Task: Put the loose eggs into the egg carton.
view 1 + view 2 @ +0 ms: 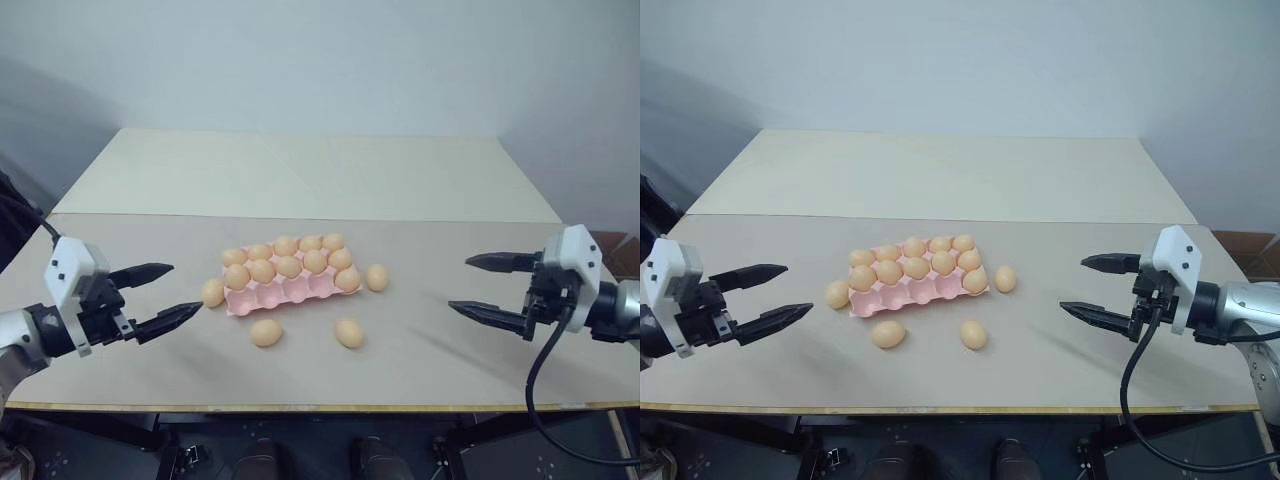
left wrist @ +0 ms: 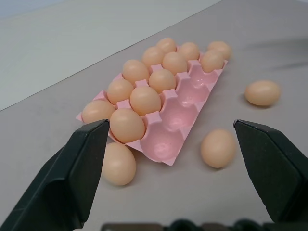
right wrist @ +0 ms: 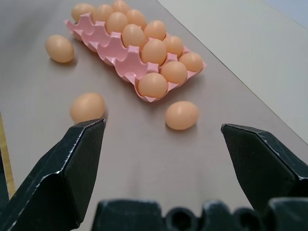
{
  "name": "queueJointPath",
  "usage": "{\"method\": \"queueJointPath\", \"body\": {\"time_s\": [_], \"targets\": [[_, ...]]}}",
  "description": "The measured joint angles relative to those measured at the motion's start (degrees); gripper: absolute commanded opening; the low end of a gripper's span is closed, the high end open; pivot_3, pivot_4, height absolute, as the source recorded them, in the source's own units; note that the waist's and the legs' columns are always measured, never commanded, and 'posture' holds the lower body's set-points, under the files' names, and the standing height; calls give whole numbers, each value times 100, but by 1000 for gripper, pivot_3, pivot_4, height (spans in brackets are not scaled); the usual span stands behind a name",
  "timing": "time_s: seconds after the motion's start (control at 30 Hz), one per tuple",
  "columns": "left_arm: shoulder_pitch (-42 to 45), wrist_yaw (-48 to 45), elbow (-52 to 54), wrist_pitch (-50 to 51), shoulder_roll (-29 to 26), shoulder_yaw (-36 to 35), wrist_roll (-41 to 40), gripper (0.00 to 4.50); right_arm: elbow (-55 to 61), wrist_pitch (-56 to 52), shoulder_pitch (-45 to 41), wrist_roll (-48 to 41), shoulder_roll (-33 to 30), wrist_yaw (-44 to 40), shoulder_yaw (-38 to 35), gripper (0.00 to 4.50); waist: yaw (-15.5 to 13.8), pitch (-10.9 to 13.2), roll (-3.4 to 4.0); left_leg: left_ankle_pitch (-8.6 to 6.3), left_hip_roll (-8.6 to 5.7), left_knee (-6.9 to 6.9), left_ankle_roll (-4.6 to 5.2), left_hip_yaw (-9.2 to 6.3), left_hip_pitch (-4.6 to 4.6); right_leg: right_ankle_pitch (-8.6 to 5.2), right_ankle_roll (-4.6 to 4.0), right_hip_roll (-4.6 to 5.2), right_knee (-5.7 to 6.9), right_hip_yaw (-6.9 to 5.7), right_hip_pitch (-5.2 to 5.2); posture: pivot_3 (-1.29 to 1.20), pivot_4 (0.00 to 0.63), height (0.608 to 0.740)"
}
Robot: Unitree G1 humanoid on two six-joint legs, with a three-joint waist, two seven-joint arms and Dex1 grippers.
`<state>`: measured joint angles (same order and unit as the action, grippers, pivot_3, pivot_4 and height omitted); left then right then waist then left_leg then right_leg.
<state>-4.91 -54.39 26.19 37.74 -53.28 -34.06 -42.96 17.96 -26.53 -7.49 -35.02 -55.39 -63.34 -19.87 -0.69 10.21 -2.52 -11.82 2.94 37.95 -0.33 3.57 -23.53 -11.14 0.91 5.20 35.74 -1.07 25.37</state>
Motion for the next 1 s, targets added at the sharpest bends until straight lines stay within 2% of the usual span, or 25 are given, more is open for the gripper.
{"method": "queueJointPath", "body": {"time_s": [0.43, 0.63, 0.87, 1.0], "targets": [[105, -179, -84, 0, -107, 0, -192, 4491, -5, 16, -6, 5, 9, 35, 4, 4500, 0, 0, 0, 0, 0, 0, 0, 0, 0, 0, 0, 0, 0, 0, 0, 0, 150, 740], [226, -258, -131, -68, -108, 80, -151, 4491, -212, 17, -432, 344, -15, 312, 248, 4500, 8, 1, 1, 0, 0, -3, 0, 3, -1, 0, 0, 0, 0, 1, 5, 0, 150, 740], [341, -256, -214, -123, -96, 302, -111, 4491, -464, -165, -937, 854, -135, 584, 866, 4500, 5, 1, 1, 20, -2, -6, 33, 9, -27, 0, -1, -1, 2, 9, 34, 0, 150, 740], [516, -258, -250, -156, -95, 479, -88, 4491, -822, -256, -1682, 1390, 333, 915, 1759, 4500, 65, 0, 0, 21, 0, -6, 34, 11, -28, 2, -3, -7, 9, 16, 43, 0, 150, 740]]}}
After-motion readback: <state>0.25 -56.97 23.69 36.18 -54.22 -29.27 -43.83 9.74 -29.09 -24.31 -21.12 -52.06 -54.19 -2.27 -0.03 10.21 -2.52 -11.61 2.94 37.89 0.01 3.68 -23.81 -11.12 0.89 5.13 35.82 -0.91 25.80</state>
